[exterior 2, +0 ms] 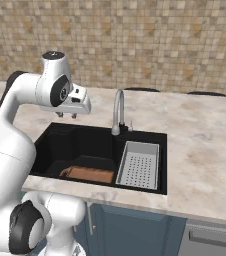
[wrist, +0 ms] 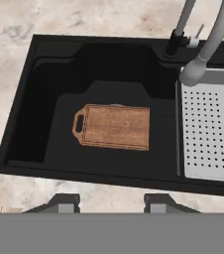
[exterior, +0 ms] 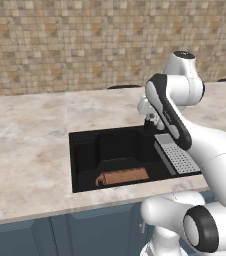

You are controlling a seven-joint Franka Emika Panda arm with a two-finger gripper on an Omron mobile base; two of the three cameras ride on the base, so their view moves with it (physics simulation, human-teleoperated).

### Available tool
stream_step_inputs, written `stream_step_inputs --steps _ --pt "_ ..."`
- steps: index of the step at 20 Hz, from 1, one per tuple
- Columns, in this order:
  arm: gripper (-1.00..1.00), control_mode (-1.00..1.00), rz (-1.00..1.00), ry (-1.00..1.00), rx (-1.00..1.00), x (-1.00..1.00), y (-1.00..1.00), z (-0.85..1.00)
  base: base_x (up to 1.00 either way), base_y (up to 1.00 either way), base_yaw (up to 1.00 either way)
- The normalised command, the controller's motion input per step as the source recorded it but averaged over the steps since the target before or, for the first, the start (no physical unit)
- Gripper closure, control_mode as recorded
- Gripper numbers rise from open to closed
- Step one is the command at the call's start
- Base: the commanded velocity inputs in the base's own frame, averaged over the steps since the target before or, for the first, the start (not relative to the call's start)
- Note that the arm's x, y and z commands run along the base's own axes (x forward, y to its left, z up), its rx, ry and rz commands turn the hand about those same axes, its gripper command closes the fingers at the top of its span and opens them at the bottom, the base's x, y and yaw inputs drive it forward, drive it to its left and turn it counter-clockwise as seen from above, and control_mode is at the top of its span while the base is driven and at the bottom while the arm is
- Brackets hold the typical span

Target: Turn on the sink faucet with hot water and rinse the cutting board for ten seconds, then turn off the faucet. Push the cutting board to reach the water if necessary.

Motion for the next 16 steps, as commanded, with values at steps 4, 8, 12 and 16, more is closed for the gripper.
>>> stream_step_inputs --steps 4,8,12,16 --pt "-1.0 -1.0 0.0 0.0 0.0 0.0 -0.18 0.0 0.0 0.0 0.0" --pt "-1.0 -1.0 0.0 0.0 0.0 0.0 -0.39 0.02 0.0 0.0 0.0" --pt "-1.0 -1.0 0.0 -0.03 0.0 0.0 -0.39 0.09 0.0 0.0 0.0" --pt "-1.0 -1.0 0.0 -0.04 0.0 0.0 -0.44 0.04 0.0 0.0 0.0"
